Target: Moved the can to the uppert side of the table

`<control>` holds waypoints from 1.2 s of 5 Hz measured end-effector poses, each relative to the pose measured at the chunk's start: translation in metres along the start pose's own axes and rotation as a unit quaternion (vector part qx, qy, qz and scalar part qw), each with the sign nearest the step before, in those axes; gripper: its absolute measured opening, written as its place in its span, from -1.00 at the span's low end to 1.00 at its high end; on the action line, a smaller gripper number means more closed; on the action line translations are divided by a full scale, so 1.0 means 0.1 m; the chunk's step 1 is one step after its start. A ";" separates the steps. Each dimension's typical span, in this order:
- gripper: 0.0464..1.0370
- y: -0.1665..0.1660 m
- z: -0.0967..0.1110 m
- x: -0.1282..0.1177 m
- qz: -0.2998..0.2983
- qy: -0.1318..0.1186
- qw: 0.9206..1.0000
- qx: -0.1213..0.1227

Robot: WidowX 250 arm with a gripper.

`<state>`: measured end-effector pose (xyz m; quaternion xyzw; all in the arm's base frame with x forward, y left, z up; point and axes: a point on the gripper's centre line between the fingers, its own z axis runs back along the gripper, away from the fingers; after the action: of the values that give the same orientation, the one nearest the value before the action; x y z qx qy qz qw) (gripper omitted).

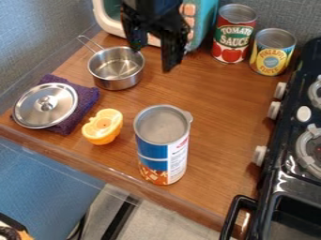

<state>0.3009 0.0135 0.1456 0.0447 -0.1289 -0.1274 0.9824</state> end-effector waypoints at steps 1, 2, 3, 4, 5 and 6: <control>0.93 -0.13 0.09 -0.31 0.011 0.010 1.000 -0.001; 0.93 -0.32 0.04 -0.56 -0.010 0.027 1.000 -0.004; 0.93 -0.53 -0.09 -0.88 -0.038 0.064 0.997 -0.005; 0.93 -0.69 -0.22 -1.12 -0.043 0.096 0.994 -0.008; 0.93 -0.71 -0.34 -1.16 -0.029 0.112 0.993 0.002; 0.93 -0.70 -0.50 -1.08 -0.012 0.120 0.993 0.013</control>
<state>0.1961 -0.0226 0.0631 0.0738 -0.0116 -0.1312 0.9885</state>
